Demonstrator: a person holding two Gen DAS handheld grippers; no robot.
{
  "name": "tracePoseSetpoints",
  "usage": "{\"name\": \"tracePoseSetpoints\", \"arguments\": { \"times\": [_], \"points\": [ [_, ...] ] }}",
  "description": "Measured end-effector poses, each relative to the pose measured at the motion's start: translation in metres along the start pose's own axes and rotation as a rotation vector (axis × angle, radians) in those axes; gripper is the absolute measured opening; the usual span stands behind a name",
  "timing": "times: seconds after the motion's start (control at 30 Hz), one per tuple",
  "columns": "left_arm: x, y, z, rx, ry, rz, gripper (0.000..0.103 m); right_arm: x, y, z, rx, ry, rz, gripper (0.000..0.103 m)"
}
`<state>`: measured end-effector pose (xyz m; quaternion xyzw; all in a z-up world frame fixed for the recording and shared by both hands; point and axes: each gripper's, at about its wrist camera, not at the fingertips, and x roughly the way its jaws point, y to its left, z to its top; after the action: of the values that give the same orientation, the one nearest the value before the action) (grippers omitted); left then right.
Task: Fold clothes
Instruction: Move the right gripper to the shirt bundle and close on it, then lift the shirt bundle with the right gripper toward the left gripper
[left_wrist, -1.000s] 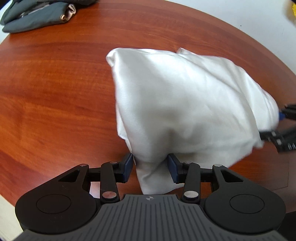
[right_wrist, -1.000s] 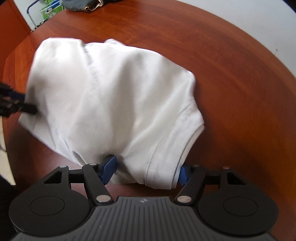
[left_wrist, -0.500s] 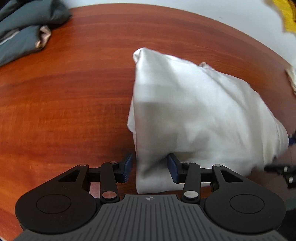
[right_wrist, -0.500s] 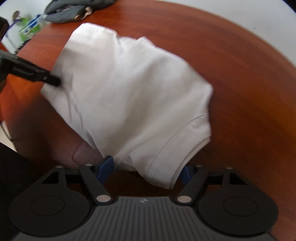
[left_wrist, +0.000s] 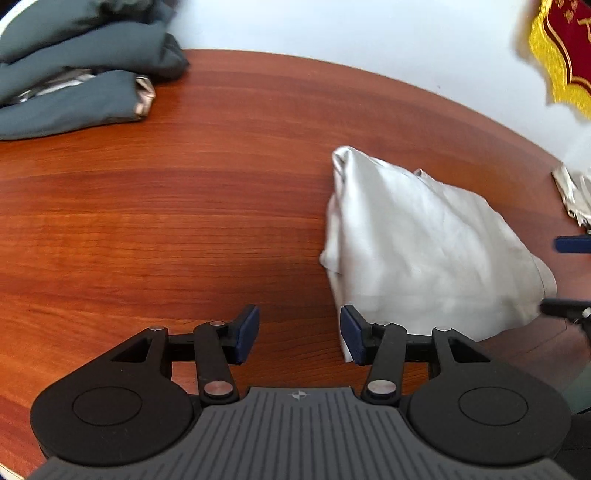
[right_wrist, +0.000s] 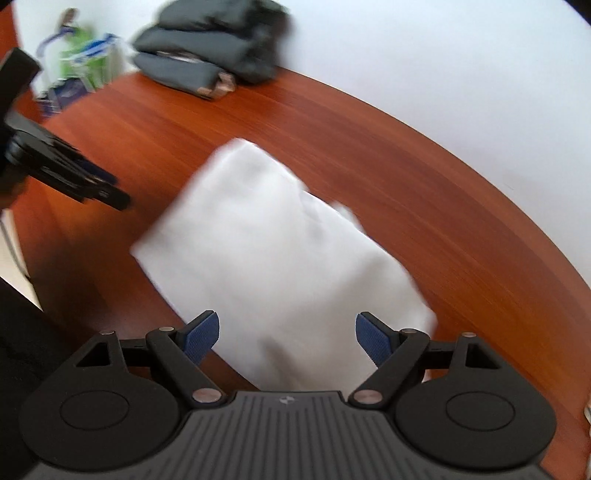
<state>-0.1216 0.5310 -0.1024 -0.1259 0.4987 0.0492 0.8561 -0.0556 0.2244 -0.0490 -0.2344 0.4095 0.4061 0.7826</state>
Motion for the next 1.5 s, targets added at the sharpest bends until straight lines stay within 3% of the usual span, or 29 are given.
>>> {"name": "tracePoseSetpoints", "arguments": {
  "times": [0.23,0.47,0.7,0.83,0.93,1.0,1.1,1.37,1.5],
  "points": [
    [-0.012,0.014,-0.013,-0.045,-0.010,0.013,0.052,0.049,0.040,0.033,-0.049,-0.036,0.066,0.086],
    [-0.027,0.023,-0.026,-0.084,-0.023,0.032,0.052,0.078,0.079,0.045,-0.192,-0.026,0.143,0.082],
    [-0.038,0.025,-0.025,-0.099,-0.039,0.047,0.053,0.104,0.108,0.040,-0.327,0.007,0.112,0.080],
    [-0.040,0.027,-0.021,-0.119,-0.037,0.034,0.054,0.116,0.110,0.040,-0.326,0.006,0.088,0.070],
    [-0.037,0.027,-0.017,-0.126,-0.026,0.013,0.056,0.112,0.100,0.040,-0.280,-0.008,0.098,0.054],
    [-0.034,0.026,-0.015,-0.128,-0.015,-0.011,0.057,0.109,0.093,0.041,-0.249,-0.018,0.104,0.033],
    [-0.024,0.025,-0.011,-0.148,0.014,-0.072,0.058,0.105,0.083,0.041,-0.203,-0.032,0.114,0.019],
    [0.008,0.023,0.007,-0.295,0.094,-0.297,0.058,0.080,0.055,0.043,-0.076,-0.096,0.133,0.012],
    [0.027,0.023,0.017,-0.408,0.132,-0.436,0.066,0.067,0.042,0.041,-0.034,-0.121,0.122,0.012]
  ]
}}
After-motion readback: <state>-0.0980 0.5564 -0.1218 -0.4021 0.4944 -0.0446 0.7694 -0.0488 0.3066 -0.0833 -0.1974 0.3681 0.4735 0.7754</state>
